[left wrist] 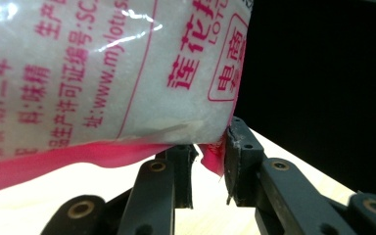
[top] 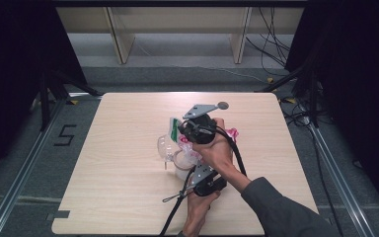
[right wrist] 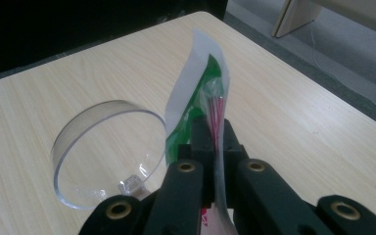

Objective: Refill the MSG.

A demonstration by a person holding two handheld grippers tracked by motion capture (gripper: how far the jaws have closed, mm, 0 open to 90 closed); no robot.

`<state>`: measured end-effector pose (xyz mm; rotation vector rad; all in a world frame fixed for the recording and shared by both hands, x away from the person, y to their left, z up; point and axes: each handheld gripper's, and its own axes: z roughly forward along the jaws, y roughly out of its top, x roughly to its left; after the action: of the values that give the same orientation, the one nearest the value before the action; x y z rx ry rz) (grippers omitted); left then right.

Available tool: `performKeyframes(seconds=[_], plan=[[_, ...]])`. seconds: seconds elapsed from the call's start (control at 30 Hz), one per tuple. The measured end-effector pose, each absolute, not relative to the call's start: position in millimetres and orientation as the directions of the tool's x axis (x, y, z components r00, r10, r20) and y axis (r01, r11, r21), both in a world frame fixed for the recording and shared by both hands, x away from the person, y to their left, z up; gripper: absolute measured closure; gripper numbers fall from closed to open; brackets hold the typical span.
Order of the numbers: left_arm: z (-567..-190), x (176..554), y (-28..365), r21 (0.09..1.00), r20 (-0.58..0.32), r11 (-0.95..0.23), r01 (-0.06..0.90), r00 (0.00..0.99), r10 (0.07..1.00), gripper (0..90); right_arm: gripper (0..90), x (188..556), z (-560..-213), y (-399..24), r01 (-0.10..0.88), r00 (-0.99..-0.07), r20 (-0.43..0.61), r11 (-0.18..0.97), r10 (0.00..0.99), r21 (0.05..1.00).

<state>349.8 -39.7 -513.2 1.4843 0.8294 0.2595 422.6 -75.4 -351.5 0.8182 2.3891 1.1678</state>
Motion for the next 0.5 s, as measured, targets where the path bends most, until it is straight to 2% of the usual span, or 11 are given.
performKeyframes(seconds=[0.5], plan=[[-513.4, 351.9, -38.9, 0.939, -0.328, 0.132, 0.317, 0.717, 0.615, 74.8, 90.0, 420.3, -350.6, -72.9, 0.334, -0.776, -0.065, 0.496, 0.627, 0.802]])
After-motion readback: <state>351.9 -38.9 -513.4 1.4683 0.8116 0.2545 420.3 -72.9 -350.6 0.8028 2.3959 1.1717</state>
